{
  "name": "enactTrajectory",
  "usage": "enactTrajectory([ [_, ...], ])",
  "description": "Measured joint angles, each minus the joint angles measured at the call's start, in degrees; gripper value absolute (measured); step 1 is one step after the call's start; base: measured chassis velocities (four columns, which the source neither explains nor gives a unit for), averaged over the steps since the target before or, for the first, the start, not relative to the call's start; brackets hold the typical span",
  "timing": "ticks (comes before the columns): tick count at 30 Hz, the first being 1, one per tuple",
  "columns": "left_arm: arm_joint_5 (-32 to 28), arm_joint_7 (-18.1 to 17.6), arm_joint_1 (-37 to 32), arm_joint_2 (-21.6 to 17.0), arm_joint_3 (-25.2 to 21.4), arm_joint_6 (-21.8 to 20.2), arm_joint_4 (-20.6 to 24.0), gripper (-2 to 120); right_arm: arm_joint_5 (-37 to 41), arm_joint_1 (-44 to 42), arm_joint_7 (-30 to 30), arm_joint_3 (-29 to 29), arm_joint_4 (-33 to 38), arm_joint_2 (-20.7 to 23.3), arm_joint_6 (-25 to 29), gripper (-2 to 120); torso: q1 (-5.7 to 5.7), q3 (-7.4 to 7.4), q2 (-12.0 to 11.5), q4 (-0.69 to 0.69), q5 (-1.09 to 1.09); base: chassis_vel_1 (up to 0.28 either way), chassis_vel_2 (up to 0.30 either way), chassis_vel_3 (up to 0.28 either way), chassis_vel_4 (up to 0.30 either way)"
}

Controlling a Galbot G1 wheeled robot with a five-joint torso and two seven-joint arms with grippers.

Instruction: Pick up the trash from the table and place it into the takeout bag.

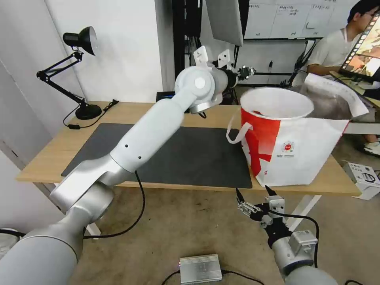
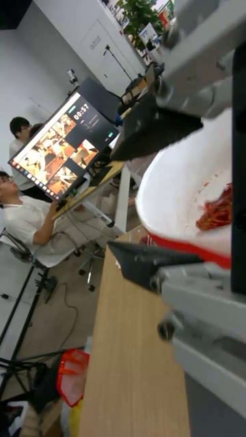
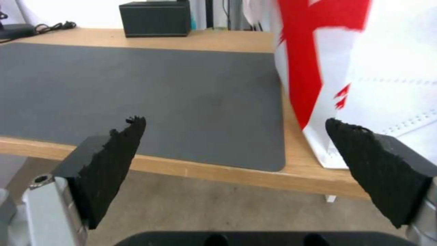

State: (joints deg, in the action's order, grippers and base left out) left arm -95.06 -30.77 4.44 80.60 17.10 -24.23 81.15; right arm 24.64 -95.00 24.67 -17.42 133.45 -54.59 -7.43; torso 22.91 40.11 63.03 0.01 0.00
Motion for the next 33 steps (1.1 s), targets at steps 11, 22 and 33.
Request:
enactTrajectory([
  [11, 0.24, 0.88, -0.41, -2.71, 0.33, -0.02, 2.42, 95, 0.00, 0.00, 0.00, 0.00, 0.00, 0.00, 0.00, 100, 0.00, 0.00, 0.00, -0.01, 0.00, 0.000, 0.000, 0.000, 0.000],
  [22, 10.05, 7.65, -5.43, -12.67, 0.96, 1.14, 10.02, 100, 0.00, 0.00, 0.00, 0.00, 0.00, 0.00, 0.00, 100, 0.00, 0.00, 0.00, -0.01, -0.01, 0.000, 0.000, 0.000, 0.000],
  [33, 27.58, 20.44, -17.10, -31.38, -3.97, 5.37, 20.30, 100, 0.00, 0.00, -0.01, 0.01, 0.00, 0.00, 0.00, 100, 0.00, 0.00, 0.00, 0.01, -0.04, 0.000, 0.000, 0.000, 0.000],
])
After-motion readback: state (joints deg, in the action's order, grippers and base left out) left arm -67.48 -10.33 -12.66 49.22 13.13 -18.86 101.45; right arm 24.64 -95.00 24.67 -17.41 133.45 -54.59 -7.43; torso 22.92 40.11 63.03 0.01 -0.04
